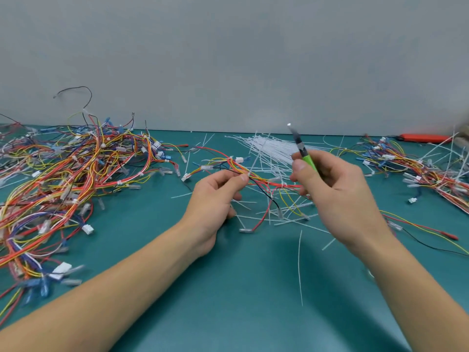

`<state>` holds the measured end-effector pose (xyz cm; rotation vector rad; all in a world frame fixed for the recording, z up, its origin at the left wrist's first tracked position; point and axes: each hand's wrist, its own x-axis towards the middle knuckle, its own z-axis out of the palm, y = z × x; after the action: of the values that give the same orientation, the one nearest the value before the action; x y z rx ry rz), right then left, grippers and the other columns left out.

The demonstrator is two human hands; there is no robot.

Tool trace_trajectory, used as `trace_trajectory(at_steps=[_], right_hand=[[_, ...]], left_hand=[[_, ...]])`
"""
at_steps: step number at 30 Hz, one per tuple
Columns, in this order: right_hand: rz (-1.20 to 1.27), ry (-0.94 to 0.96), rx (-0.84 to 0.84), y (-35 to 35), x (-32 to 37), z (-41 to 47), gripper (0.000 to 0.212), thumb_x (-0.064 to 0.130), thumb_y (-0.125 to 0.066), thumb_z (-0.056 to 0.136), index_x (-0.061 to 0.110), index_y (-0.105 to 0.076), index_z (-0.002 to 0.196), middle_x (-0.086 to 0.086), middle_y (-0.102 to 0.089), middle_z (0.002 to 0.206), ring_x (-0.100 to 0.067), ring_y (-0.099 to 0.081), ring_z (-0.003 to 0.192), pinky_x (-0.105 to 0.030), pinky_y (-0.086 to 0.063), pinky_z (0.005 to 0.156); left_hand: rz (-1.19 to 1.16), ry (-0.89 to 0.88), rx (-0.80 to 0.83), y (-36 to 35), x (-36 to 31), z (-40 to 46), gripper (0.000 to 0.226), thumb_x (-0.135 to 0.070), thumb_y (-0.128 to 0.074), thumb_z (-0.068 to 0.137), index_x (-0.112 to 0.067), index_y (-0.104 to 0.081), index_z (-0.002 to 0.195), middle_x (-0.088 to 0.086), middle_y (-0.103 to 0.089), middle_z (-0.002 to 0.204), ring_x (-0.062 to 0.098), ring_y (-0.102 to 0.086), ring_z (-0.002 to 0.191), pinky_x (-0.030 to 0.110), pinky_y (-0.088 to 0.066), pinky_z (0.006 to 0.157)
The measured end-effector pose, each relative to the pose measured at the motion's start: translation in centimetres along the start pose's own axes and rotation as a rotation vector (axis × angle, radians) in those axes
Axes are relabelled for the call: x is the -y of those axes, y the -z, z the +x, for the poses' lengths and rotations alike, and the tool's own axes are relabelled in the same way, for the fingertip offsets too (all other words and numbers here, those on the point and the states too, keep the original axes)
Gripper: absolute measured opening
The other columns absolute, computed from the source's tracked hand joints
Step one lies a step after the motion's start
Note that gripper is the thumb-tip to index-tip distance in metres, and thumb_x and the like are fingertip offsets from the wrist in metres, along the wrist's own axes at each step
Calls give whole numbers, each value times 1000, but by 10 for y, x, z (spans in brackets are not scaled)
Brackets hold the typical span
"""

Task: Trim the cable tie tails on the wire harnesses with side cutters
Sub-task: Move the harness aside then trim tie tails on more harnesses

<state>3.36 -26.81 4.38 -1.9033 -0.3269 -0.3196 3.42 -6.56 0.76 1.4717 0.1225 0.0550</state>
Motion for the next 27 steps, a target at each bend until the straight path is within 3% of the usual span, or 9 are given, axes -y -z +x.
trace_trajectory(at_steps=[2, 6, 11, 15, 24, 27], right_hand=[[-144, 13, 108, 6, -1, 1, 45, 65, -54, 90, 23, -68, 101, -16, -68, 88, -34, -61, 77, -51, -54, 75], [-291, 26, 250, 5, -7, 0, 36, 54, -58, 97, 19, -69, 95, -13, -60, 76, -11, -42, 60, -34, -39, 58], [-285, 50, 280, 4, -11, -1, 27, 44, -63, 100, 19, -71, 95, -7, -56, 67, -9, -39, 56, -25, -33, 52], [-292, 37, 298, 5, -12, 0, 21, 44, -63, 99, 27, -73, 95, 10, -47, 59, -7, -37, 54, -21, -32, 51], [-290, 44, 300, 5, -16, 0, 24, 46, -64, 99, 24, -73, 97, 11, -50, 60, -5, -39, 54, -21, -33, 51], [-297, 42, 297, 5, -15, 0, 23, 47, -64, 99, 26, -74, 99, 4, -50, 62, -6, -38, 55, -22, -32, 51]], left_hand=[[-11, -12, -22, 3, -1, 2, 12, -34, -71, 94, -33, -76, 84, -19, -66, 84, -3, -53, 69, 27, -37, 63], [-67, -18, 12, 5, 1, 4, 9, -32, -69, 96, -29, -76, 92, -6, -76, 106, 2, -56, 72, 27, -36, 62], [-116, -45, 69, 5, 2, 4, 5, -23, -65, 99, -22, -69, 96, -1, -79, 100, 6, -64, 69, 19, -39, 50], [-162, -53, 63, 2, 2, 3, 5, -17, -63, 100, -21, -65, 97, 1, -78, 108, 9, -68, 73, 22, -40, 48], [-129, -42, 59, 1, 2, 1, 10, -21, -65, 99, -22, -58, 91, 0, -79, 107, 8, -64, 66, 23, -39, 52], [-87, -69, 49, 2, 3, 2, 12, -21, -65, 99, -21, -55, 91, 1, -79, 105, 11, -62, 65, 22, -40, 52]])
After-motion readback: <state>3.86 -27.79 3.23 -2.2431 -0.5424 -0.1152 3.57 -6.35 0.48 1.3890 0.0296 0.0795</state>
